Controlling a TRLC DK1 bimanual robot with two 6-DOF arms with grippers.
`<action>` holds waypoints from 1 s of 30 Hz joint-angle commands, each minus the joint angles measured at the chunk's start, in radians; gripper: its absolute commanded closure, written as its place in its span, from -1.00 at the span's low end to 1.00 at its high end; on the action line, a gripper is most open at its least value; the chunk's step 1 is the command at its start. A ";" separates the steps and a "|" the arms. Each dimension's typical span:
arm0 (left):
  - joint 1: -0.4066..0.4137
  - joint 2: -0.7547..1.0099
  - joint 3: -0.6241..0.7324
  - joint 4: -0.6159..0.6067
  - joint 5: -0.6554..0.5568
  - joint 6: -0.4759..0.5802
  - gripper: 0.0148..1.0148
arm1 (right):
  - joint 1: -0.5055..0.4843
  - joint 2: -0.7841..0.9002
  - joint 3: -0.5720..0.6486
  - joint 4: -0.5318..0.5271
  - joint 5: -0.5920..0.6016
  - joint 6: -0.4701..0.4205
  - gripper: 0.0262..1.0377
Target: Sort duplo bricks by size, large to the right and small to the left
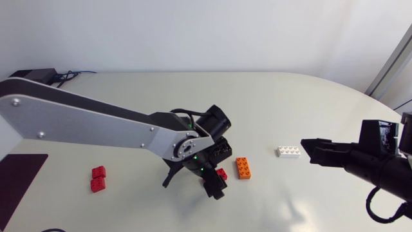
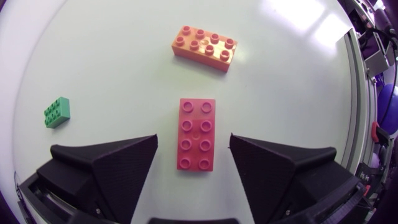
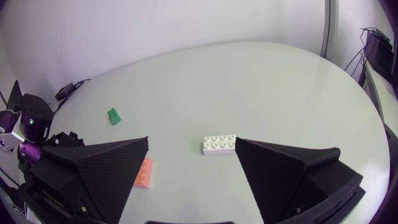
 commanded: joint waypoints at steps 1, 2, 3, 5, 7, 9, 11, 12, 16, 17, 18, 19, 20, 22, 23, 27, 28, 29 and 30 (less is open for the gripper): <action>0.017 -0.086 -0.030 -0.007 0.015 -0.019 -0.94 | 0.023 0.043 0.014 0.016 -0.007 0.003 -0.94; 0.023 -0.114 -0.038 -0.007 0.018 -0.025 -0.94 | 0.035 0.063 0.019 0.016 -0.007 0.006 -0.94; 0.031 -0.150 -0.046 -0.008 0.018 -0.035 -0.94 | 0.053 0.088 0.028 0.016 -0.007 0.015 -0.94; 0.042 -0.221 -0.064 -0.008 0.018 -0.046 -0.95 | 0.090 0.140 0.053 0.003 -0.009 0.022 -0.94; 0.059 -0.298 -0.084 -0.028 0.018 -0.048 -0.94 | 0.153 0.192 0.097 -0.030 -0.012 0.024 -0.94; 0.071 -0.356 -0.104 -0.065 0.016 -0.046 -0.94 | 0.210 0.229 0.143 -0.070 -0.046 0.024 -0.94; 0.094 -0.411 -0.133 -0.091 0.016 -0.043 -0.94 | 0.262 0.281 0.191 -0.113 -0.083 0.018 -0.94; 0.103 -0.434 -0.150 -0.097 0.018 -0.040 -0.94 | 0.293 0.303 0.214 -0.138 -0.089 0.010 -0.94; 0.145 -0.523 -0.220 -0.122 0.016 -0.034 -0.94 | 0.440 0.404 0.275 -0.224 -0.107 -0.106 -0.94; 0.152 -0.542 -0.237 -0.126 0.016 -0.031 -0.94 | 0.454 0.425 0.275 -0.222 -0.144 -0.132 -0.94; 0.161 -0.563 -0.256 -0.126 0.016 -0.028 -0.94 | 0.457 0.448 0.274 -0.224 -0.207 -0.168 -0.94; 0.172 -0.582 -0.271 -0.129 0.016 -0.028 -0.94 | 0.461 0.470 0.278 -0.225 -0.253 -0.197 -0.94; 0.181 -0.594 -0.283 -0.134 0.016 -0.026 -0.94 | 0.474 0.488 0.284 -0.230 -0.259 -0.218 -0.92; 0.198 -0.623 -0.308 -0.142 0.016 -0.022 -0.94 | 0.523 0.531 0.298 -0.250 -0.256 -0.235 -0.91; 0.204 -0.637 -0.322 -0.143 0.016 -0.019 -0.94 | 0.546 0.545 0.306 -0.270 -0.257 -0.244 -0.91; 0.240 -0.678 -0.351 -0.166 0.016 -0.009 -0.94 | 0.679 0.566 0.310 -0.316 -0.231 -0.243 -0.91; 0.249 -0.689 -0.357 -0.169 0.018 -0.006 -0.94 | 0.730 0.576 0.310 -0.322 -0.204 -0.241 -0.91; 0.255 -0.697 -0.363 -0.171 0.018 -0.003 -0.94 | 0.768 0.583 0.310 -0.326 -0.184 -0.241 -0.91; 0.261 -0.703 -0.368 -0.174 0.020 0.003 -0.94 | 0.803 0.596 0.312 -0.334 -0.175 -0.240 -0.91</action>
